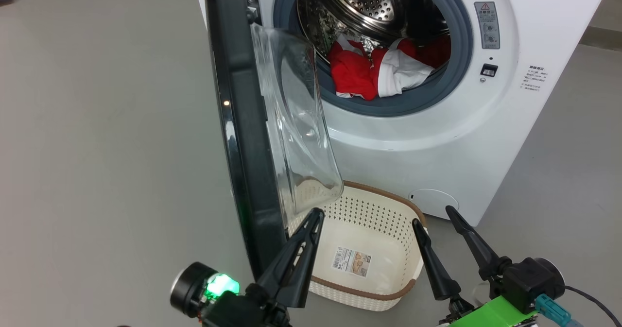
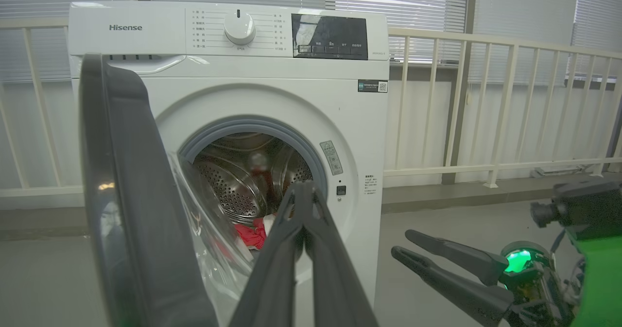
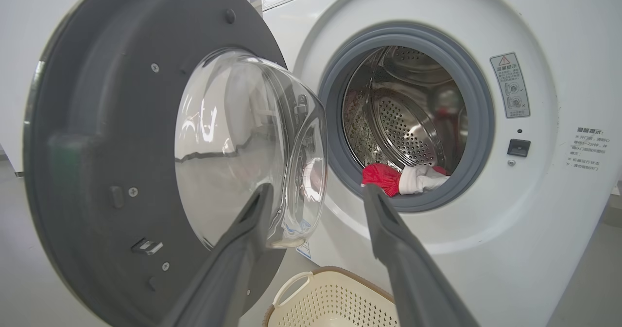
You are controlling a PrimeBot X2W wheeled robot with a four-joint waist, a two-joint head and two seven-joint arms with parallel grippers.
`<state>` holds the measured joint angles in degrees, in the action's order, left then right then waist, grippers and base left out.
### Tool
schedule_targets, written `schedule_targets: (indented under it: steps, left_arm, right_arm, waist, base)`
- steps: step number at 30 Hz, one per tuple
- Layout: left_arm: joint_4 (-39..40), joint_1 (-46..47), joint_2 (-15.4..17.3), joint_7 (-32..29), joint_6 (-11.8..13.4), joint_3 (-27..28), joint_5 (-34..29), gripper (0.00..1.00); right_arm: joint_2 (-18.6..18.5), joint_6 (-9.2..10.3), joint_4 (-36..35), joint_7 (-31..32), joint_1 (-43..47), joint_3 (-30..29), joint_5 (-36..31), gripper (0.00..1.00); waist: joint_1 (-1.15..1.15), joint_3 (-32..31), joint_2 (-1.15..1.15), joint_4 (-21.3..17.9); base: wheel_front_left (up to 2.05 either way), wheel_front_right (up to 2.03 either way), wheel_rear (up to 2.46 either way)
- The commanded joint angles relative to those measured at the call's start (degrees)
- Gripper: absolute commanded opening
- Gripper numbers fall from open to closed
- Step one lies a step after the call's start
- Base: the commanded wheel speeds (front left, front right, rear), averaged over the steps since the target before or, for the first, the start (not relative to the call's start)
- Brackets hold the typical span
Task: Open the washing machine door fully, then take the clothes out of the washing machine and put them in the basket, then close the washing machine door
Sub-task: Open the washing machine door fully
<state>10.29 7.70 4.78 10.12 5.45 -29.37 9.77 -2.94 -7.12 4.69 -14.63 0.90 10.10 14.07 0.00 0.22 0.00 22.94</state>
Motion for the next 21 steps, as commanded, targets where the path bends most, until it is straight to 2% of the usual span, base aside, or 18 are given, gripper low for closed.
schedule_targets:
  steps: [1, 9, 12, 21]
  left_arm:
    - [0.34, 2.59, -0.08, -0.77, -0.35, 1.21, 0.62, 0.0]
    - [-5.08, 3.46, 0.33, -3.31, 0.43, 1.06, 0.33, 0.0]
    - [-7.16, 3.8, 0.36, -3.73, 0.82, 1.57, 0.76, 0.0]
    - [-12.0, 4.77, 1.01, -3.09, 1.89, 3.32, 1.46, 0.0]
  right_arm:
    - [0.06, -0.36, -1.22, -0.37, -1.38, 1.47, 0.34, 0.93]
    - [0.06, -0.36, -0.99, -0.37, -1.9, 1.93, 0.73, 0.89]
    - [0.06, -0.36, -0.98, -0.37, -2.03, 2.07, 0.93, 0.93]
    - [0.06, -0.36, -1.12, -0.37, -2.22, 2.13, 1.1, 0.93]
  waist:
    - [0.0, 0.17, 0.0, -0.06]
    - [0.0, 0.44, 0.0, -0.74]
    - [0.0, 0.44, 0.0, -1.09]
    - [0.0, 0.73, 0.0, -1.36]
  base:
    - [0.0, 0.0, 0.0]
    - [0.0, 0.0, 0.0]
    - [0.0, 0.0, 0.0]
    - [0.0, 0.0, 0.0]
